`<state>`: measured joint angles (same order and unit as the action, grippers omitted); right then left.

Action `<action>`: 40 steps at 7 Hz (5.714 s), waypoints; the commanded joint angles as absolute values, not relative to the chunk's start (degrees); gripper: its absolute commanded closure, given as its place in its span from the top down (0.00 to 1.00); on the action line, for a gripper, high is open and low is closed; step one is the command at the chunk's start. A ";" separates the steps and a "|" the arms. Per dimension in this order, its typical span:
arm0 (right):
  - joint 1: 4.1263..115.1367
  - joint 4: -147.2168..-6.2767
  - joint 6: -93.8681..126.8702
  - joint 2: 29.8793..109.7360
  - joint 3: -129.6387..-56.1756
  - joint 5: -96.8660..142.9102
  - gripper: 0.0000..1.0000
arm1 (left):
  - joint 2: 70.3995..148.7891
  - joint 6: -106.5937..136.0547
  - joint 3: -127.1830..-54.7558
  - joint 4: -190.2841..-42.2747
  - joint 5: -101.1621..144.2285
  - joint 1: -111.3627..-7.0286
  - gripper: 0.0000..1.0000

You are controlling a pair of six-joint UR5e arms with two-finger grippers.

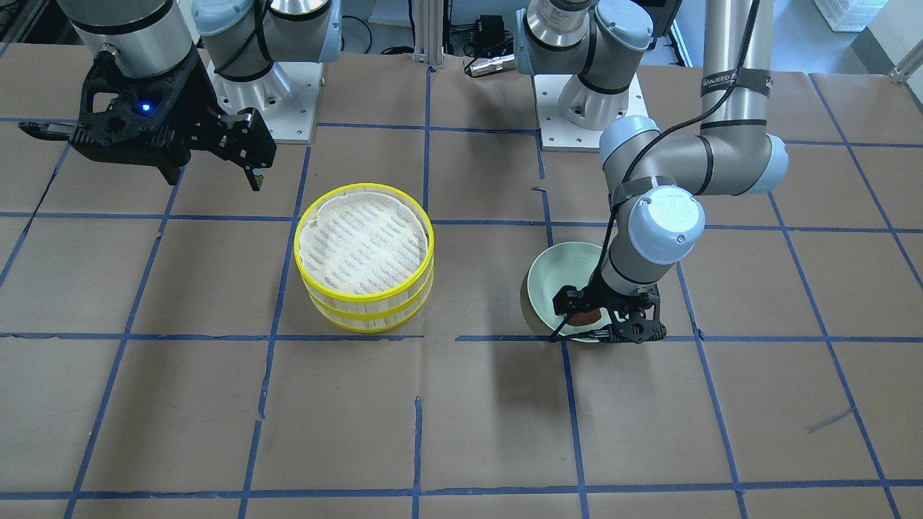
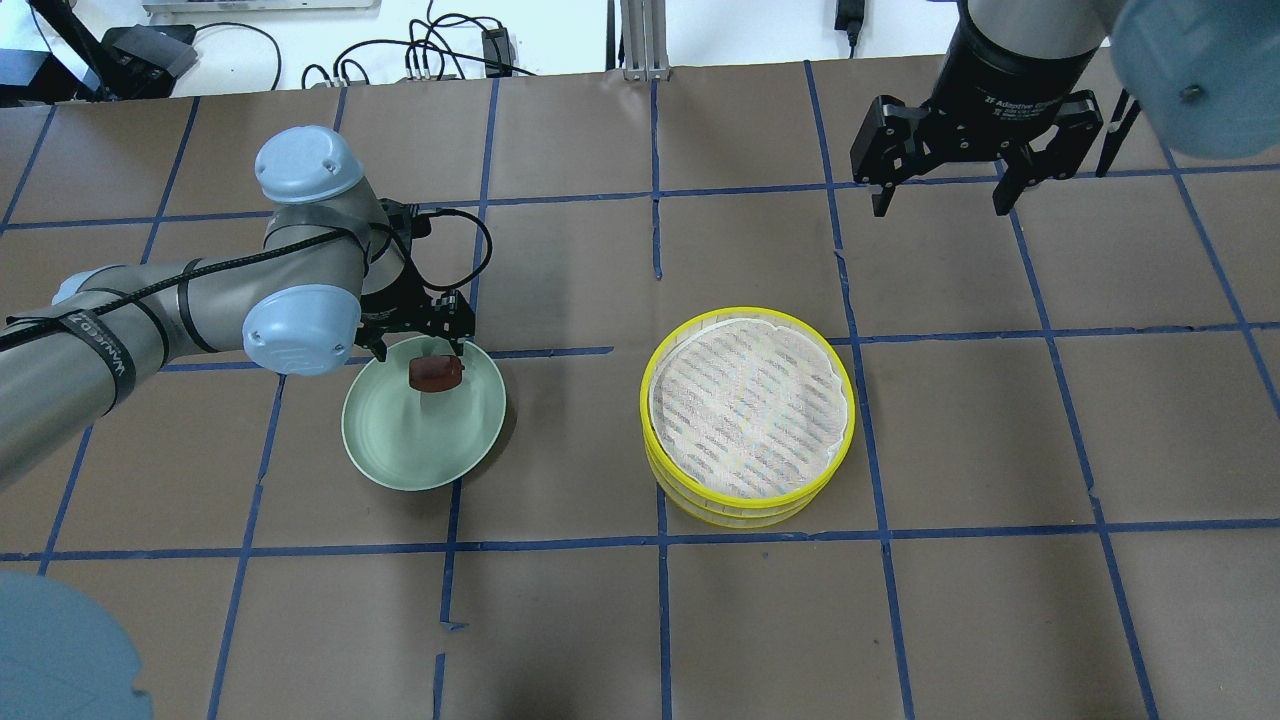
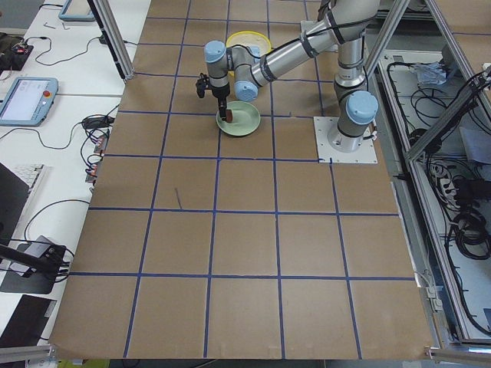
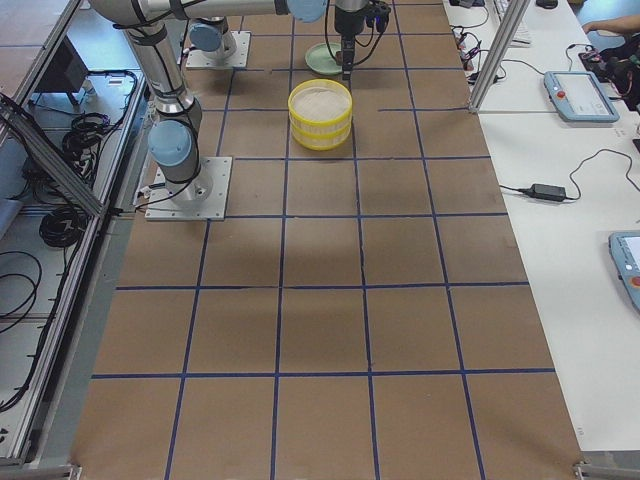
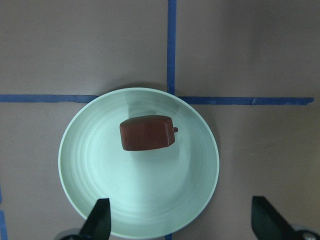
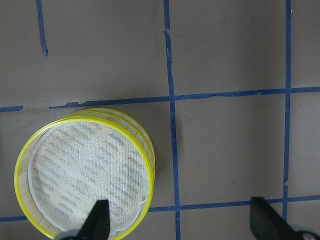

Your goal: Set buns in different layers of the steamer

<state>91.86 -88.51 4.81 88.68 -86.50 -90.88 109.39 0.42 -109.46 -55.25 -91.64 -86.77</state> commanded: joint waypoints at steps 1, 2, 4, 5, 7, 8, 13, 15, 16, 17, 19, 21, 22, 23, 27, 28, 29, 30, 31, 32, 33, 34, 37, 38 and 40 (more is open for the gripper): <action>91.67 -88.42 4.40 88.68 -86.57 -90.88 0.98 | 110.30 0.79 -109.51 -55.11 -90.97 -86.57 0.97; 91.76 -88.42 3.79 88.68 -86.66 -90.88 0.98 | 110.48 0.79 -109.51 -55.11 -90.97 -86.66 0.97; 91.76 -88.42 3.52 88.68 -86.66 -90.97 0.98 | 110.48 0.88 -110.04 -54.93 -90.44 -86.57 0.76; 91.76 -88.42 3.25 88.68 -86.66 -90.97 0.98 | 110.48 0.79 -110.04 -54.76 -90.53 -86.66 0.43; 91.76 -88.42 3.25 88.68 -86.66 -90.97 0.98 | 110.30 0.97 -109.34 -54.76 -90.61 -86.66 0.11; 91.76 -88.42 3.25 88.68 -86.66 -90.97 0.98 | 109.52 1.05 -108.73 -54.67 -90.70 -86.66 0.10; 91.67 -88.42 3.25 88.68 -86.66 -90.97 0.98 | 102.39 24.07 -102.84 -60.57 -82.56 -97.50 0.10; 91.67 -88.33 3.16 88.68 -86.66 -90.97 0.98 | 102.83 41.14 -98.72 -58.27 -80.60 -108.67 0.10; 91.67 -88.33 3.16 88.68 -86.66 -90.97 0.98 | 102.92 47.22 -98.70 -57.49 -80.42 -113.42 0.10; 91.67 -88.33 3.16 88.68 -86.66 -90.97 0.98 | 103.53 52.42 -98.96 -54.44 -80.16 -116.08 0.10; 91.58 -88.24 3.16 88.68 -86.66 -91.05 0.98 | 108.34 57.90 -99.05 -48.98 -79.20 -119.42 0.59; 91.49 -88.24 3.16 88.68 -86.66 -90.97 0.98 | 108.90 58.72 -98.62 -46.50 -79.54 -119.97 0.99; 91.49 -88.16 3.16 88.68 -86.66 -91.05 0.98 | 108.55 57.75 -98.44 -46.49 -79.63 -119.97 1.00; 91.49 -88.15 3.16 88.68 -86.66 -91.05 0.99 | 107.24 51.83 -98.35 -46.58 -80.06 -119.10 1.00; 91.49 -88.33 3.16 88.68 -86.66 -91.05 0.98 | 97.58 5.27 -96.08 -65.29 -77.19 -96.23 1.00; 91.49 -88.16 3.16 88.68 -86.66 -91.05 0.98 | 96.08 -0.38 -92.67 -75.40 -76.39 -89.80 1.00; 91.49 -88.15 3.16 88.68 -86.66 -91.05 0.98 | 94.06 -1.66 -88.20 -87.85 -76.90 -84.52 1.00; 91.49 -88.15 3.16 88.68 -86.66 -91.05 0.98 | 92.04 -1.76 -84.76 -96.94 -79.43 -81.16 1.00; 91.49 -87.98 3.16 88.68 -86.66 -91.05 0.98 | 91.15 -1.76 -84.81 -97.73 -84.85 -81.38 1.00; 91.49 -88.07 3.16 88.68 -86.66 -91.05 0.98 | 90.53 -1.76 -85.08 -98.00 -86.90 -81.65 1.00; 91.49 -88.07 3.16 88.68 -86.66 -91.14 0.98 | 90.53 -1.84 -85.17 -97.91 -87.10 -81.65 1.00; 91.49 -88.07 3.16 88.68 -86.66 -91.06 0.99 | 90.09 -3.59 -85.34 -97.91 -88.49 -81.74 1.00; 91.49 -88.24 3.16 88.59 -86.66 -90.97 0.99 | 90.09 -3.08 -86.74 -98.08 -88.85 -83.91 1.00; 91.41 -88.24 3.25 88.68 -86.66 -90.97 0.98 | 89.83 -1.07 -87.36 -97.56 -91.55 -87.15 1.00; 91.23 -88.24 3.25 88.68 -86.66 -90.88 0.98 | 89.82 -0.61 -87.71 -97.12 -94.75 -88.15 1.00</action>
